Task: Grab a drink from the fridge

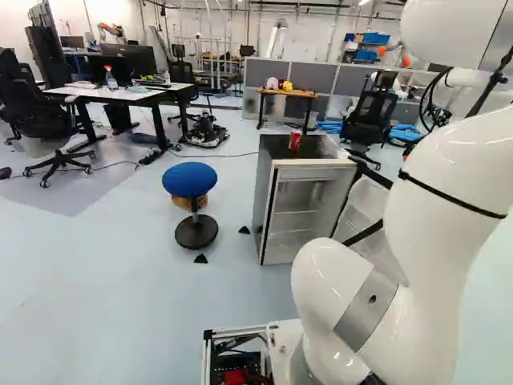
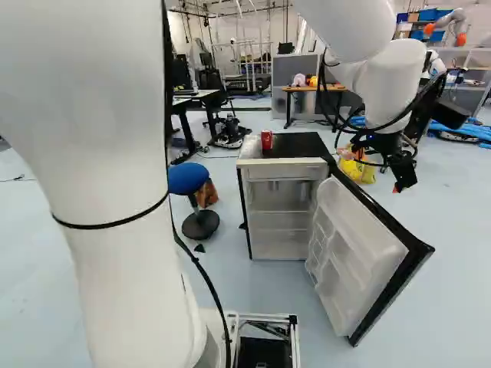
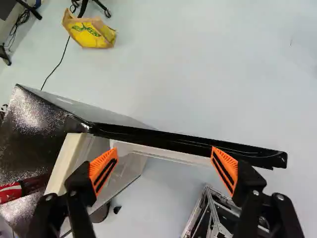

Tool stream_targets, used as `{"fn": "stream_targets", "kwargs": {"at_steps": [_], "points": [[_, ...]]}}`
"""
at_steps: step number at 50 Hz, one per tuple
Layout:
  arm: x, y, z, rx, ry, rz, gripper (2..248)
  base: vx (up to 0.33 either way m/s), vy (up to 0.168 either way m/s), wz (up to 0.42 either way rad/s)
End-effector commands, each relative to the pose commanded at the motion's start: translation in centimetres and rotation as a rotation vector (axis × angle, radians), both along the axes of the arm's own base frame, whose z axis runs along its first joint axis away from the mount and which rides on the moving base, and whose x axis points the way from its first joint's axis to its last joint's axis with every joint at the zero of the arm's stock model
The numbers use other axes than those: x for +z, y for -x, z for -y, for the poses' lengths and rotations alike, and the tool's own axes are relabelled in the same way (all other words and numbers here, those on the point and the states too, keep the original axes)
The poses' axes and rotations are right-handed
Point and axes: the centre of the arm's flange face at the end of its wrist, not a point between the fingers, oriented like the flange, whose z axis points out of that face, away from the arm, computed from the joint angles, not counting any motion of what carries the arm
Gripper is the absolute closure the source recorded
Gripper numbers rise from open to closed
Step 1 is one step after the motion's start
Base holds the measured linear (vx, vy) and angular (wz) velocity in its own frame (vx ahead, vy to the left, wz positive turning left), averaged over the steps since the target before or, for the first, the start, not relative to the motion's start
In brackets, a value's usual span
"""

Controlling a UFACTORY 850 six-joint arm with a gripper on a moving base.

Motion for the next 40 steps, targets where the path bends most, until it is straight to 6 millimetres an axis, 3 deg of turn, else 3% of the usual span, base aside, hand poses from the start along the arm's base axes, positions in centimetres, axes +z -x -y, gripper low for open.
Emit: {"fn": "stream_targets", "kwargs": {"at_steps": [40], "points": [[-5.5, -3.4, 7.9, -0.003, -0.122, -0.058, 3, 0.0, 0.0, 0.0]]}}
